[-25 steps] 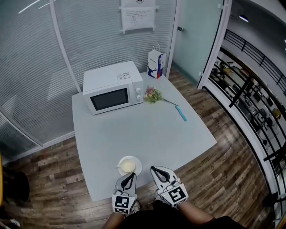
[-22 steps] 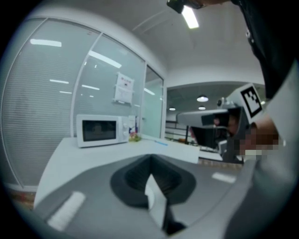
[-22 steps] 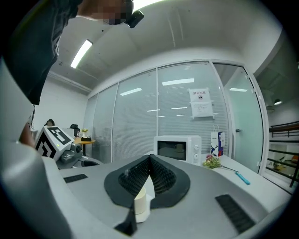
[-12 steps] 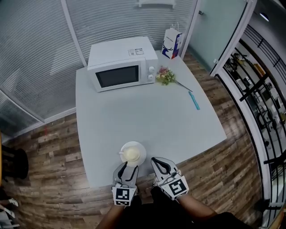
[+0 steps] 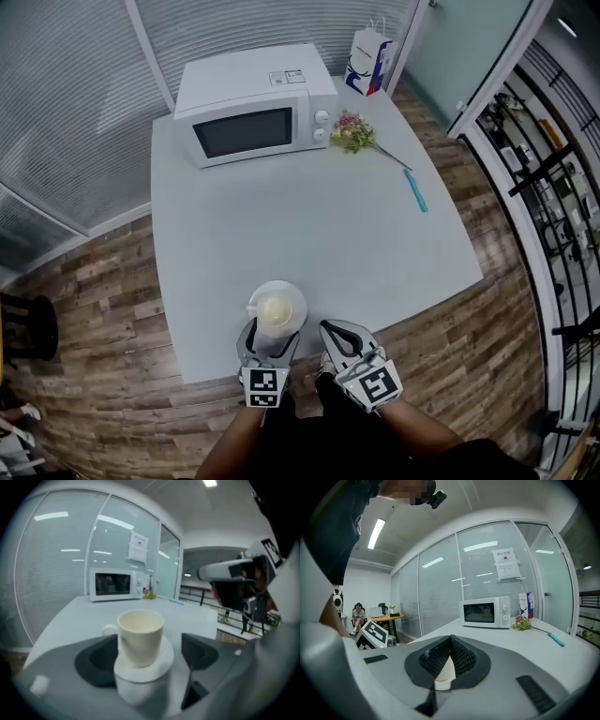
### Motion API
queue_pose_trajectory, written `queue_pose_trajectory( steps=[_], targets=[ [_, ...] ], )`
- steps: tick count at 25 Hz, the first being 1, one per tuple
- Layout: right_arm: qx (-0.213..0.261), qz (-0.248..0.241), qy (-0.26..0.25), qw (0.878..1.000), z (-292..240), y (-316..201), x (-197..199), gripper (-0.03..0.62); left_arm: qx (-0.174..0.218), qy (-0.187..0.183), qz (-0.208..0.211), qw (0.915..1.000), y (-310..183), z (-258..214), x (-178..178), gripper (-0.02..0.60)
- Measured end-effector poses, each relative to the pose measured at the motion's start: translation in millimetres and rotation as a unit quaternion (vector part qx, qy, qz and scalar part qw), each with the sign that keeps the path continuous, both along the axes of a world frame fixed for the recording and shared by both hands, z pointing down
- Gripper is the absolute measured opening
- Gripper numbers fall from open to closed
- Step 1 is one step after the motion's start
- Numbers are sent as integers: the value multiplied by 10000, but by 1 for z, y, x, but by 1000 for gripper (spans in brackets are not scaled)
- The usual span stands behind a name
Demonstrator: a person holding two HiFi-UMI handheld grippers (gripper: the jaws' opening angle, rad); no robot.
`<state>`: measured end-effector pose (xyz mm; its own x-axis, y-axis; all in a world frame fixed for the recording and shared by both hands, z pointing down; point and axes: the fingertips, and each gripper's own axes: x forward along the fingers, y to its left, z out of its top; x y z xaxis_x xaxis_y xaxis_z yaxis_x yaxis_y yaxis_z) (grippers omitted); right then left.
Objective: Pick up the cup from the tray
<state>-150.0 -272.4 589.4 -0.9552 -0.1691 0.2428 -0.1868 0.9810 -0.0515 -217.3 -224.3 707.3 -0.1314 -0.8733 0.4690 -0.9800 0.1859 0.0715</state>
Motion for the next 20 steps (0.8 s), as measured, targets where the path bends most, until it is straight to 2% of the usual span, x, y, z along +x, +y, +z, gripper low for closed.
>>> queue_pose_trajectory(
  steps=[13,20],
  targets=[
    [-217,95,108,9997,23,-23,7,-11,-250,-209,-288,9991,-30,31,-23,417],
    [-233,146,132,9995,26,-30,13,-11,-261,-440,-344,9981,-38,33,-27,420]
  ],
)
